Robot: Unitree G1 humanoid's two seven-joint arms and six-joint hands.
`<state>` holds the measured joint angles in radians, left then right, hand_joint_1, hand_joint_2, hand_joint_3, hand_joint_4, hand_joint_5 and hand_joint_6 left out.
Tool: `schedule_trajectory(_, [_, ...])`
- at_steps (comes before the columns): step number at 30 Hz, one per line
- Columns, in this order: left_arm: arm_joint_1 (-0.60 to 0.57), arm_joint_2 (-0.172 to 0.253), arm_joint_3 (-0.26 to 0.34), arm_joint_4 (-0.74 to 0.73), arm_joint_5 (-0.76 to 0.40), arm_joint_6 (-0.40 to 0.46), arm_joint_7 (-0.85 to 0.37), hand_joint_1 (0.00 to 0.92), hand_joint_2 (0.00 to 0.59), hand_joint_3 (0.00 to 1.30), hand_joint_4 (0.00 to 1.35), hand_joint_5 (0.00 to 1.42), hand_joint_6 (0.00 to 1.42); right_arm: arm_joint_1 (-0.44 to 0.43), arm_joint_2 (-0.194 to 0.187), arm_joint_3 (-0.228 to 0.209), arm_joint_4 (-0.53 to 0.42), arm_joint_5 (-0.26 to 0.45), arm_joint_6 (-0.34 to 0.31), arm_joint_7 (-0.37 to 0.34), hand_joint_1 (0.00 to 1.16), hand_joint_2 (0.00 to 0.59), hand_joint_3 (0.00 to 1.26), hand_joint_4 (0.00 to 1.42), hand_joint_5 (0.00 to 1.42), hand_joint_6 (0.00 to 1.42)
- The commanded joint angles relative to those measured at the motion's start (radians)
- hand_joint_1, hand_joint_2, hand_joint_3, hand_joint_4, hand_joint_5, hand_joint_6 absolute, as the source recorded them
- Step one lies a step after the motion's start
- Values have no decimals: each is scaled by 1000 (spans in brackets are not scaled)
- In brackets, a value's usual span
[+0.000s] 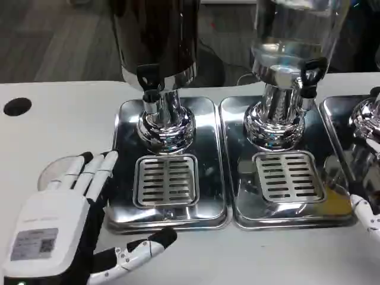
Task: Grasp the cup under the faucet to collect the drink, then remove the cup.
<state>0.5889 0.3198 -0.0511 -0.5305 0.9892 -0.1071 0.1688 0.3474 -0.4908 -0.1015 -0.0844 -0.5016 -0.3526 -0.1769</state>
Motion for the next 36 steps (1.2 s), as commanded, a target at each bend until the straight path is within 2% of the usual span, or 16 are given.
schedule_trajectory(1, [4, -5, -1, -7, -1, -9, 18, 0, 78, 91, 0, 62, 189, 1, 2, -8, -5, 2, -14, 5, 398, 446, 158, 24, 26, 0])
schedule_trajectory(36, [24, -20, 2, -10, -11, -23, 38, 0, 83, 104, 0, 63, 207, 9, 8, -11, -11, 5, -26, 6, 404, 452, 158, 32, 26, 0])
